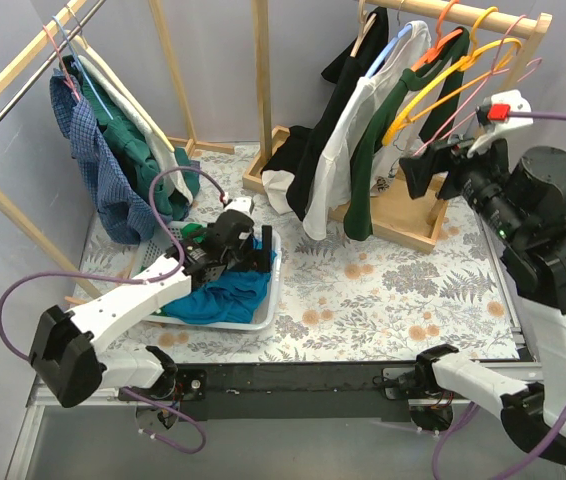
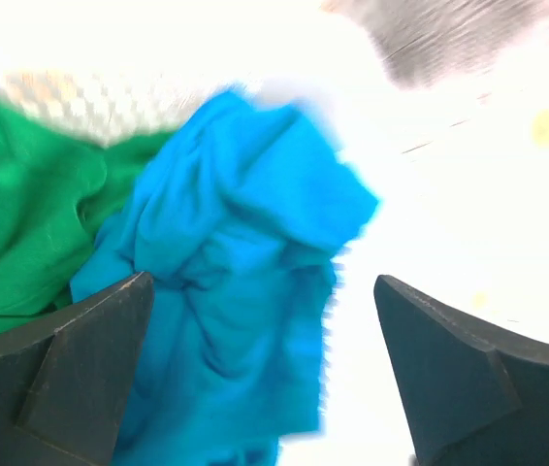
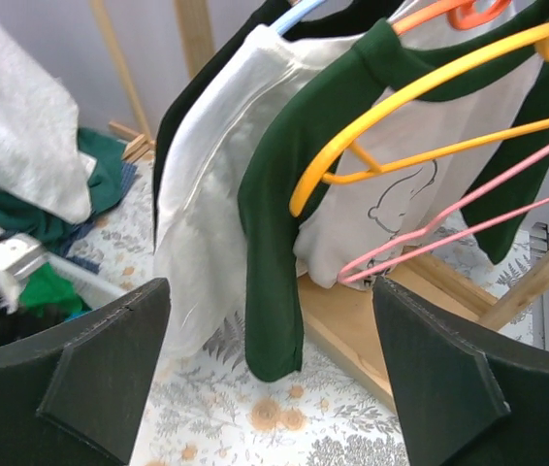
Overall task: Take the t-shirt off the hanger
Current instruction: Place the T-shirt in the bin, then pick up the hanger from the clothesline.
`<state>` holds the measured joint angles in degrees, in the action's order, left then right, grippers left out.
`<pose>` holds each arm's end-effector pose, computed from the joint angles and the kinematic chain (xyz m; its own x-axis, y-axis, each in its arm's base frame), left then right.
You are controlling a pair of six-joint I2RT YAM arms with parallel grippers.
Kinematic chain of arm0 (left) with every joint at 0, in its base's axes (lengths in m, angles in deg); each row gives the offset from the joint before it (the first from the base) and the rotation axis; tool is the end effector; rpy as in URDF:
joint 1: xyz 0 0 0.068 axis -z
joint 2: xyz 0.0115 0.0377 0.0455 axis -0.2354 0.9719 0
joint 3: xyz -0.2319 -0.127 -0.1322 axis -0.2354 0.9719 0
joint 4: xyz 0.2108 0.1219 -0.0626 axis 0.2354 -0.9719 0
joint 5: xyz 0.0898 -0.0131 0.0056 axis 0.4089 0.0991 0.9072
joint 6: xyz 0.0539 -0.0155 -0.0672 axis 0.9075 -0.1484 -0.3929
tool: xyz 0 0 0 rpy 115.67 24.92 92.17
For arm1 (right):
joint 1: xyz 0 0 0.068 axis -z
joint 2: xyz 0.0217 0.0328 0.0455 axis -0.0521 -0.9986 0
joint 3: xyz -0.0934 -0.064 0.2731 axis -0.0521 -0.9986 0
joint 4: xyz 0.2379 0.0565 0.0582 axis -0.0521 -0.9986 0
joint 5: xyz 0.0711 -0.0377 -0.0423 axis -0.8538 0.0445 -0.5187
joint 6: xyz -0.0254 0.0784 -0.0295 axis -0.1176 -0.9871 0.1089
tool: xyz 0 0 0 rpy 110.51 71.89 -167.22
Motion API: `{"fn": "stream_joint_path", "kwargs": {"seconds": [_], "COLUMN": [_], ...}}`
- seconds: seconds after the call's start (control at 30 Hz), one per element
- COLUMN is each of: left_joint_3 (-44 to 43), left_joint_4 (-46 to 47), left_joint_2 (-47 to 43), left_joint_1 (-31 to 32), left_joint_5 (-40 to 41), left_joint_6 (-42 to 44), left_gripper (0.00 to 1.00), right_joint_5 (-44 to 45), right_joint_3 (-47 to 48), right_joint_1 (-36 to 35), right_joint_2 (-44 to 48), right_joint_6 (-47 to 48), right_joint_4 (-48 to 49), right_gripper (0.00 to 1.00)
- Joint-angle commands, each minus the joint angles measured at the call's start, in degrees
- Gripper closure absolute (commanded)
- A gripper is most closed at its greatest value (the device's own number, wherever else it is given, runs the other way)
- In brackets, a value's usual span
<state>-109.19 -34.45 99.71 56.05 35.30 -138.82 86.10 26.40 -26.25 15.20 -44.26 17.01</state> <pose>0.2121 -0.1678 0.2501 -0.7156 -0.5512 -0.4290 -0.3059 0.7995 -0.5170 0.1395 0.0549 0.5523 -0.0186 0.0440 -0.9989 -0.3390 0.9396 0.0477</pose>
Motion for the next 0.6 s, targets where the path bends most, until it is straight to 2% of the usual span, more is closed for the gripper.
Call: {"fn": "stream_joint_path", "kwargs": {"seconds": [0.0,0.23,0.37,0.57], "left_joint_3": [-8.27,-16.28,-20.58,-21.12], "left_joint_4": [-6.68,-11.79,-13.11,-13.02], "left_joint_2": [-6.58,-9.84,-9.67,-9.84], "left_joint_1": [-0.07,-0.07,-0.07,-0.07], "left_joint_5": [-2.72,-4.04,-4.04,-5.01], "left_joint_6": [3.48,5.32,6.47,6.91], "left_gripper": [0.02,0.02,0.02,0.02], "right_joint_5": [6.33,6.95,6.86,10.02], "right_joint_3": [4.92,6.5,8.26,12.04], "right_joint_1": [-0.11,-0.11,-0.11,-0.03], "right_joint_2": [-6.07,-11.53,-14.87,-19.27], "right_joint_6": [-2.18,-4.02,-4.38,-5.61], "right_joint_4": [6.57,15.27,17.3,16.96], "right_gripper": [0.1,0.28,0.29,0.3]}}
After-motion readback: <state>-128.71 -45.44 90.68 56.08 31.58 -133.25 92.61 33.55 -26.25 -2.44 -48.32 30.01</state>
